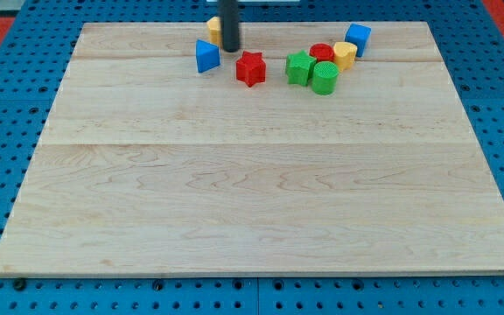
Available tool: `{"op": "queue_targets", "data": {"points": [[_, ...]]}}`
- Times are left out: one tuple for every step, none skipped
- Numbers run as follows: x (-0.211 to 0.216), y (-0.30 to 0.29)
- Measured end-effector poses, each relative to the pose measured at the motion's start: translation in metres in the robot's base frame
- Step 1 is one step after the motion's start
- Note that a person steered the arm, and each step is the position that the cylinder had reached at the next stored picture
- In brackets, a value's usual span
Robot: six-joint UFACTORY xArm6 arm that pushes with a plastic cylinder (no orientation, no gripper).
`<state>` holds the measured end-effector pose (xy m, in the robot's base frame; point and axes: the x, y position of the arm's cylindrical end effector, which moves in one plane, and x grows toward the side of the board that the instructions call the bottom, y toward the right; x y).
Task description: Move the red star diagonally to the green star
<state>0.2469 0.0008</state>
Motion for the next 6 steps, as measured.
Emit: {"op": "queue_targets", "data": {"points": [[-0.027, 0.007], [-0.044, -0.026], [-0.049, -0.036], [-0.050, -0.041], [-0.048, -0.034], [-0.013, -0.005]]}}
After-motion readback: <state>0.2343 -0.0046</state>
